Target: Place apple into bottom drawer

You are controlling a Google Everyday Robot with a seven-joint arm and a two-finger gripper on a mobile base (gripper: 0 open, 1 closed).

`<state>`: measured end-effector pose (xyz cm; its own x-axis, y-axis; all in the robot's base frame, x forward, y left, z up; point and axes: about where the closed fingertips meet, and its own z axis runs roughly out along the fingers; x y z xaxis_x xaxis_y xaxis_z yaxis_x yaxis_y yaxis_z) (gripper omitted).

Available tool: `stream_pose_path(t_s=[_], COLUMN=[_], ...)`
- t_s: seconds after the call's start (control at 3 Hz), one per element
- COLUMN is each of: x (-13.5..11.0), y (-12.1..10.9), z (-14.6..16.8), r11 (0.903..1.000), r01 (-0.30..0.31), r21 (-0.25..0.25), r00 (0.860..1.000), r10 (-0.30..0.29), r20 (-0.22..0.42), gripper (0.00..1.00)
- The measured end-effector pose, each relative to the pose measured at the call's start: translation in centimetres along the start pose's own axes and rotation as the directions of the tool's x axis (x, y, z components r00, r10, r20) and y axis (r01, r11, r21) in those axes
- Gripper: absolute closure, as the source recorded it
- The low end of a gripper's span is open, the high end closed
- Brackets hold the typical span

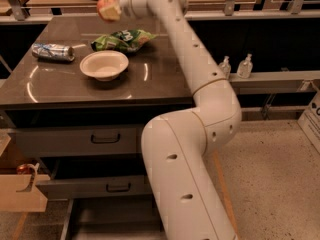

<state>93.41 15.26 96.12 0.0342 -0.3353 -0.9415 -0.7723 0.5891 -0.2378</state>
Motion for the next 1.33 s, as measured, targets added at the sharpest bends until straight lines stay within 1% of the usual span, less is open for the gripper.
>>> stream_pose_path(t_s=[0.33, 0.67, 1.0, 1.33], x=[-8.9, -8.9, -10.8, -14.9], y=[0.6, 1.2, 2.7, 5.9], z=[-7.6, -7.2, -8.2, -11.5], r11=[0.9814, 0.9755, 0.9753, 0.9793], r01=[0.187, 0.213, 0.203, 0.15], r21=[-0.042, -0.056, -0.087, -0.136], r00=[0.978, 0.974, 0.978, 0.988], r10=[-0.182, -0.207, -0.197, -0.153], r20=[0.103, 0.093, 0.075, -0.015], gripper=[1.0, 1.0, 1.0, 1.0])
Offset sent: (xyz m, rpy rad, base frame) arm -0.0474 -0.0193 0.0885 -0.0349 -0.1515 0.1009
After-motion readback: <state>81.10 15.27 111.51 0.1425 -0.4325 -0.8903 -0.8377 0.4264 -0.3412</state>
